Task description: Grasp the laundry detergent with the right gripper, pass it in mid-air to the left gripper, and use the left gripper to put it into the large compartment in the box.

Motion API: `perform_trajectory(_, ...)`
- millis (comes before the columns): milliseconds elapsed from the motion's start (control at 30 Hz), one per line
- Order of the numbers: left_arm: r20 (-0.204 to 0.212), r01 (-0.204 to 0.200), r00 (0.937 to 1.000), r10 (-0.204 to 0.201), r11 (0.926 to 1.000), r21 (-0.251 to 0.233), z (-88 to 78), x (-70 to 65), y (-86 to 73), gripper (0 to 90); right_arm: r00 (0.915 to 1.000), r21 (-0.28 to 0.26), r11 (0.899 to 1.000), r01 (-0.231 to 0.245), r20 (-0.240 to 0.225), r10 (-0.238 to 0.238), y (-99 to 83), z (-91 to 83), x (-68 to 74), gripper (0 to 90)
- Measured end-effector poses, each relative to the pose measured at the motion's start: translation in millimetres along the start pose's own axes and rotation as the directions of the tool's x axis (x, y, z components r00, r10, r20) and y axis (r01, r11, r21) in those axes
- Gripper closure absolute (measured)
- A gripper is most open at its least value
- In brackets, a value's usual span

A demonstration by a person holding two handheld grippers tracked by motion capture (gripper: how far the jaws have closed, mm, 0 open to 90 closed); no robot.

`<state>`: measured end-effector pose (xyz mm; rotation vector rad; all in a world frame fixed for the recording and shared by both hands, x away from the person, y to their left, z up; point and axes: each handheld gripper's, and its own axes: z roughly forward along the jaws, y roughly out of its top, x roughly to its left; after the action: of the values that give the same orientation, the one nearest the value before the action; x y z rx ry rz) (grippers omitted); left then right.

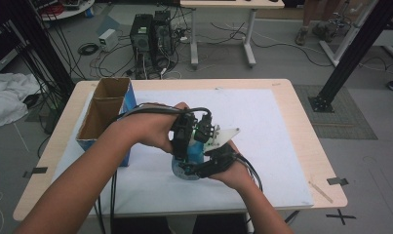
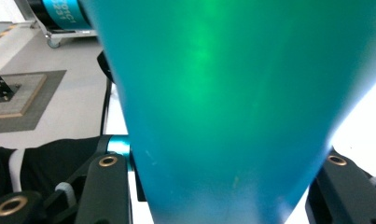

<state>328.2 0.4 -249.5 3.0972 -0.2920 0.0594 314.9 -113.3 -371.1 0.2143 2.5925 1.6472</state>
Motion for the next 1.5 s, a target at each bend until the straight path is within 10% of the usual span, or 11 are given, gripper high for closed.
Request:
perform_trajectory(967, -0.008, 0.082, 0.9966, -0.082, 0.9966, 0.006, -17.8, 9.4, -14.9, 38.8, 0.9981, 0.046, 0.999, -0.008, 0.061, 0.005, 11.2, -26.4, -7.3, 19.6)
perform_trajectory(1500, 0.004, 0.173, 0.9849, -0.173, 0.9849, 0.006, -41.5, 17.6, -41.3, 38.7, 0.9983, 0.239, 0.971, 0.002, 0.057, -0.016, 30.5, -39.4, -17.1, 12.2)
